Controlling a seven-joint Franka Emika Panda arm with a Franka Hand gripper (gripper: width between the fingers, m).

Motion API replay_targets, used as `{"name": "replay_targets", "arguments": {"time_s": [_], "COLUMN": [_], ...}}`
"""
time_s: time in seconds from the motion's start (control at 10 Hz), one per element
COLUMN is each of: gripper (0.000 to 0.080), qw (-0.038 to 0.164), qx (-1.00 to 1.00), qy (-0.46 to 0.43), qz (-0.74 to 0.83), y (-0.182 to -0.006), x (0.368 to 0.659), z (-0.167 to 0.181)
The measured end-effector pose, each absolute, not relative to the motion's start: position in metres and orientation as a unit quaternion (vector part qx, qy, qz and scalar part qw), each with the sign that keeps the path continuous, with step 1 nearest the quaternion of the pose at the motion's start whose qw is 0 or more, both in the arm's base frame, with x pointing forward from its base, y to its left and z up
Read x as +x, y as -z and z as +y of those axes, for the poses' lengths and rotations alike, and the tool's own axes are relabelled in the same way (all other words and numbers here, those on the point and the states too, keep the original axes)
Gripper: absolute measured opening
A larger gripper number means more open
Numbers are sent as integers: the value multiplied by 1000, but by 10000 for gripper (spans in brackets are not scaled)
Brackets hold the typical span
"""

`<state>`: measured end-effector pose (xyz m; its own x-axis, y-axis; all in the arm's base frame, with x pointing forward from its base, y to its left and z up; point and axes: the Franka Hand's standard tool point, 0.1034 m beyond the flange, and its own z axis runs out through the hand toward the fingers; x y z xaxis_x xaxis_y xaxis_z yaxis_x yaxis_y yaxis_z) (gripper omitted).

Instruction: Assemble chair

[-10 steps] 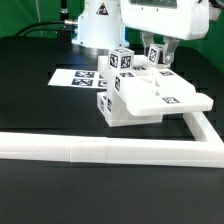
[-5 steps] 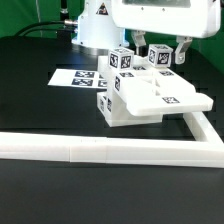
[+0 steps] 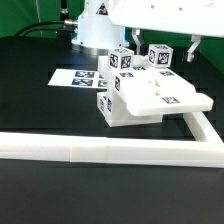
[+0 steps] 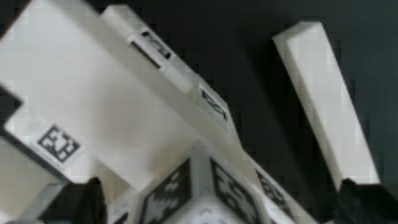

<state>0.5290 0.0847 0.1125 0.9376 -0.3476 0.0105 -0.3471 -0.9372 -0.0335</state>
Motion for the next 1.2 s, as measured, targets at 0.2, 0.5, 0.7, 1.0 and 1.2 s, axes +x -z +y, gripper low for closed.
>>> {"name": "replay_targets", "arguments": {"time_s": [0.2,0.5,0.7,1.0,1.2], "gripper": [648,648,620,350,265], "qw": [15,13,13,13,14], "qx": [-995,-1000,-999,-999,-1000], "qy": [9,11,11,11,10], "qz": [99,-14,-40,-28,-6], "y": [-112,-112,-112,-112,-112], "x": [529,530,530,530,529], "z": [83,80,80,80,80]}}
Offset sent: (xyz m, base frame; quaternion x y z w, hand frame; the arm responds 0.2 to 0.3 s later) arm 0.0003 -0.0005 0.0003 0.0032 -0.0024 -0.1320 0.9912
